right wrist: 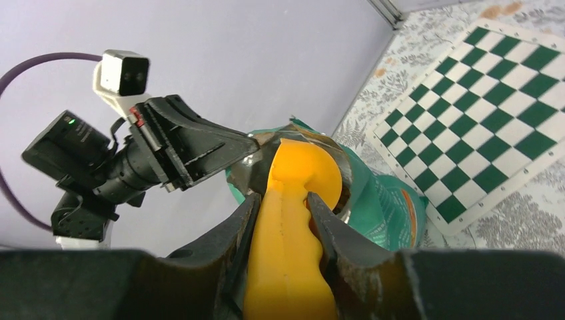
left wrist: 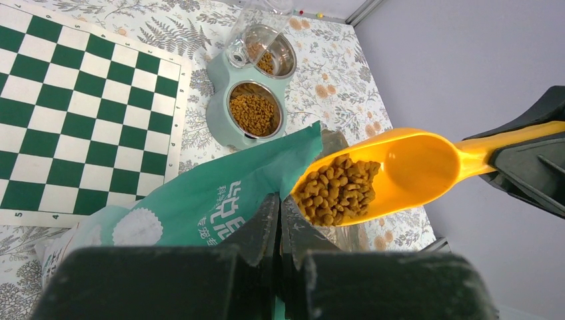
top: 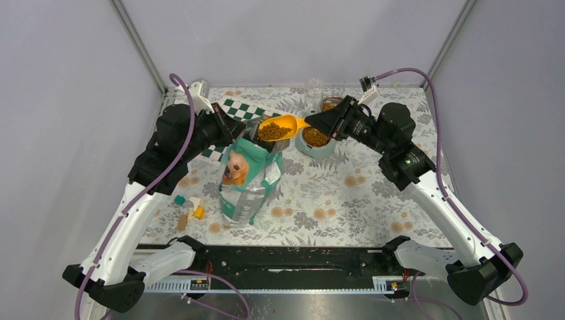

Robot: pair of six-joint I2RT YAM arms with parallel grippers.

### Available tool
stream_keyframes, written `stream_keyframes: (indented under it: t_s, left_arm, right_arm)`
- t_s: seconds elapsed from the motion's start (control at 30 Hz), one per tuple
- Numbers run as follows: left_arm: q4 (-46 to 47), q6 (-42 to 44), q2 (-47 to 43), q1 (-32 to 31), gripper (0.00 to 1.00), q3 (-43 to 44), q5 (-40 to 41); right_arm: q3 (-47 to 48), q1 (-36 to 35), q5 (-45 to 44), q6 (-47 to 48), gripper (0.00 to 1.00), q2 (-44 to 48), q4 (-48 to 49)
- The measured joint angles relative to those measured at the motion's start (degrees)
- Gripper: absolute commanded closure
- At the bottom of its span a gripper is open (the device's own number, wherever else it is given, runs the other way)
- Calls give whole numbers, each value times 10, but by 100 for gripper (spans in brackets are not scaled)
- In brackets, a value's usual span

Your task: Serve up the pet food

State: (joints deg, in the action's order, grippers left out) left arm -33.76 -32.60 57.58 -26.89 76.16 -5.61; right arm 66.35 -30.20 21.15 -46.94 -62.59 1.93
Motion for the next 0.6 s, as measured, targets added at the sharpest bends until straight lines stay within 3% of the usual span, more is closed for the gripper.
stream_keyframes:
  t_s: [0.37,0.6]
  left_arm:
    - [0,0,0,0,100,0,-3]
    - [-8,2,1,1,100,7,-1]
  right_arm:
    - [-14,0,24,38,100,7,62]
    - [-38,4,13,-82,100,7,90]
